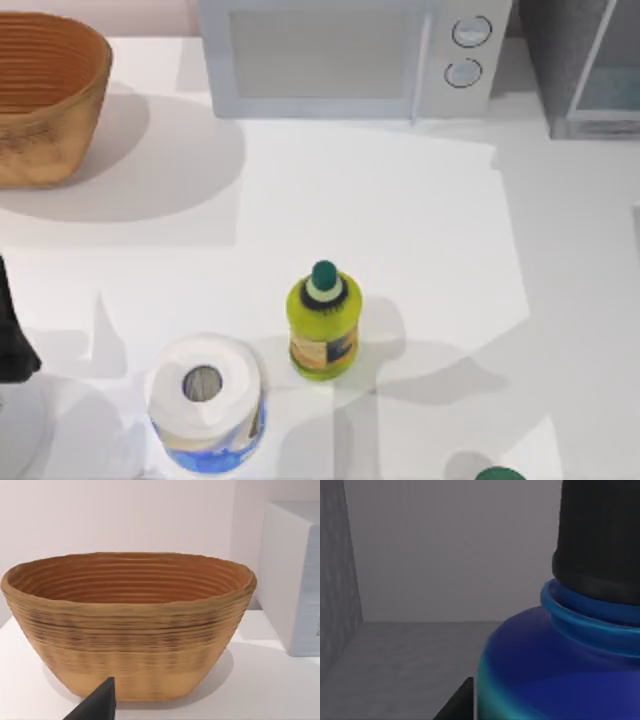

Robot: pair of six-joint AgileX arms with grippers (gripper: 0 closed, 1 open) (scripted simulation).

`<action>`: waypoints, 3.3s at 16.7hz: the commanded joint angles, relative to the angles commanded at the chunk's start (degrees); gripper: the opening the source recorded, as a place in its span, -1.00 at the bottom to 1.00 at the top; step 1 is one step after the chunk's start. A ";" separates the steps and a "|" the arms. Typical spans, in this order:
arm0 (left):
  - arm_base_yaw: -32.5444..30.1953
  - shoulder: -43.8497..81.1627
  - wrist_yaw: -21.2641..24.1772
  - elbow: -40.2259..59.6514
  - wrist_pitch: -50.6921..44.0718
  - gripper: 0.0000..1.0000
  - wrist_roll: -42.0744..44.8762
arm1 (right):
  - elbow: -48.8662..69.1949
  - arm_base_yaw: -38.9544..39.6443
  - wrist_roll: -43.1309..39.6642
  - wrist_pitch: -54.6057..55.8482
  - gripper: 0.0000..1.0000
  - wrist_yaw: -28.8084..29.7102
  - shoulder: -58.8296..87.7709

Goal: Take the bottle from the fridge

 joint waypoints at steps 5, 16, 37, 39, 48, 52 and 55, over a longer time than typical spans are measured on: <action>0.00 0.00 0.00 0.00 0.00 1.00 0.00 | 0.00 0.00 0.00 0.00 -1.00 0.00 0.00; 0.00 0.00 0.00 0.00 0.00 1.00 0.00 | 1.09 -0.14 0.17 -8.65 -1.00 -0.11 -7.56; 0.00 0.00 0.00 0.00 0.00 1.00 0.00 | -24.98 -2.71 0.46 1.56 -1.00 -3.15 -22.93; 0.00 0.00 0.00 0.00 0.00 1.00 0.00 | -25.20 -2.62 0.43 1.18 -1.00 -3.09 -23.37; 0.00 0.00 0.00 0.00 0.00 1.00 0.00 | -36.79 1.10 -0.39 -16.36 -1.00 0.36 -53.26; 0.00 0.00 0.00 0.00 0.00 1.00 0.00 | -46.58 3.88 -0.45 -30.48 -1.00 2.86 -77.92; 0.00 0.00 0.00 0.00 0.00 1.00 0.00 | -54.16 6.10 -0.42 -41.53 -1.00 4.79 -97.32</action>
